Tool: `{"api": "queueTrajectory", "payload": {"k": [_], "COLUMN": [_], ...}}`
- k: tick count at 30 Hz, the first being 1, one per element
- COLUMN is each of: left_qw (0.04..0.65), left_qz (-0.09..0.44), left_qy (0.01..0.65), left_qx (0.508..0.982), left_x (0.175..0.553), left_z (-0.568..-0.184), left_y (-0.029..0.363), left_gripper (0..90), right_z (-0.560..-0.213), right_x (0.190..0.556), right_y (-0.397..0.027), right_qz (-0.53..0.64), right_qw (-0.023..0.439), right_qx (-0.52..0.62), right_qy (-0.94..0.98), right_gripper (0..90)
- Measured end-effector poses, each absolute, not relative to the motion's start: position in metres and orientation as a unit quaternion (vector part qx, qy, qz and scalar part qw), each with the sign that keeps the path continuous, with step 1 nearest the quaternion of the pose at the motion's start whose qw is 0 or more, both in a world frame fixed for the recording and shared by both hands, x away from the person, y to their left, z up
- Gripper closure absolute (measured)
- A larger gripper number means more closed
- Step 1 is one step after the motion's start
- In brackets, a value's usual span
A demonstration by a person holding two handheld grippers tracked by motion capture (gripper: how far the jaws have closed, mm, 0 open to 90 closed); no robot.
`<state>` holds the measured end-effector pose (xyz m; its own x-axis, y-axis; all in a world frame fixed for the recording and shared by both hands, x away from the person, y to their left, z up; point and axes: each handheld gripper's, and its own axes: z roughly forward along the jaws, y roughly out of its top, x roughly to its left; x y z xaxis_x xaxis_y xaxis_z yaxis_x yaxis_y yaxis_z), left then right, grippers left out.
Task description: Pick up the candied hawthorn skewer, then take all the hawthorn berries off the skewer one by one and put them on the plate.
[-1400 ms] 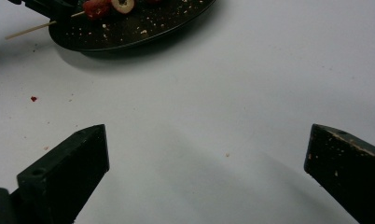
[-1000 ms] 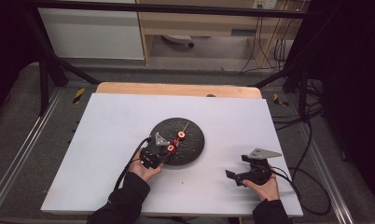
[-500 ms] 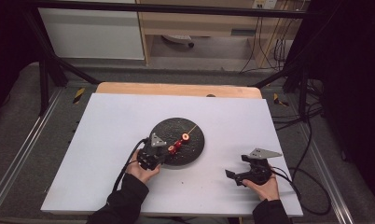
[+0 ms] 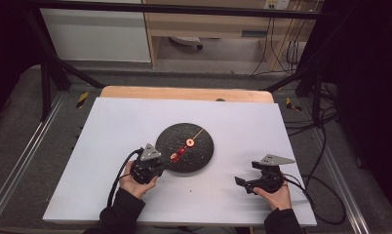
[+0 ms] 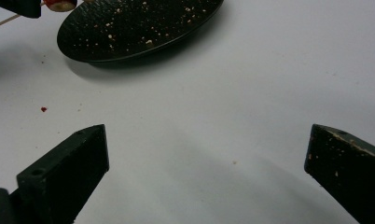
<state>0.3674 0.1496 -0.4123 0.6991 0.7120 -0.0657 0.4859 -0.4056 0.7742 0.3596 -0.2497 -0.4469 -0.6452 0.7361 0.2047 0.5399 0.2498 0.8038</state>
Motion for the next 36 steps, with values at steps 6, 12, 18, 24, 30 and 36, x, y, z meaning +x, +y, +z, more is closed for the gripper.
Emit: {"api": "queueTrajectory", "payload": {"k": [6,12,18,24,30,36], "left_qw": [0.426,0.439,0.448,0.455,0.458,0.463], "left_qz": [0.132,0.137,0.137,0.133,0.129,0.128], "left_qy": [0.352,0.346,0.344,0.338,0.334,0.329], "left_qx": [0.823,0.817,0.814,0.813,0.814,0.813], "left_x": [0.355,0.345,0.338,0.334,0.332,0.329], "left_z": [-0.417,-0.418,-0.421,-0.423,-0.426,-0.427], "left_y": [0.164,0.18,0.189,0.191,0.191,0.189], "left_gripper": [88.4,88.4,88.4,88.4,88.4,88.4], "right_z": [-0.444,-0.437,-0.428,-0.42,-0.417,-0.413], "right_x": [0.36,0.363,0.367,0.372,0.376,0.38], "right_y": [-0.243,-0.225,-0.202,-0.175,-0.152,-0.132], "right_qz": [0.463,0.47,0.474,0.475,0.469,0.479], "right_qw": [0.104,0.101,0.102,0.103,0.1,0.089], "right_qx": [0.407,0.397,0.388,0.386,0.382,0.374], "right_qy": [0.78,0.782,0.784,0.784,0.79,0.789], "right_gripper": [0.7,0.7,0.6,0.6,0.6,1.6]}}
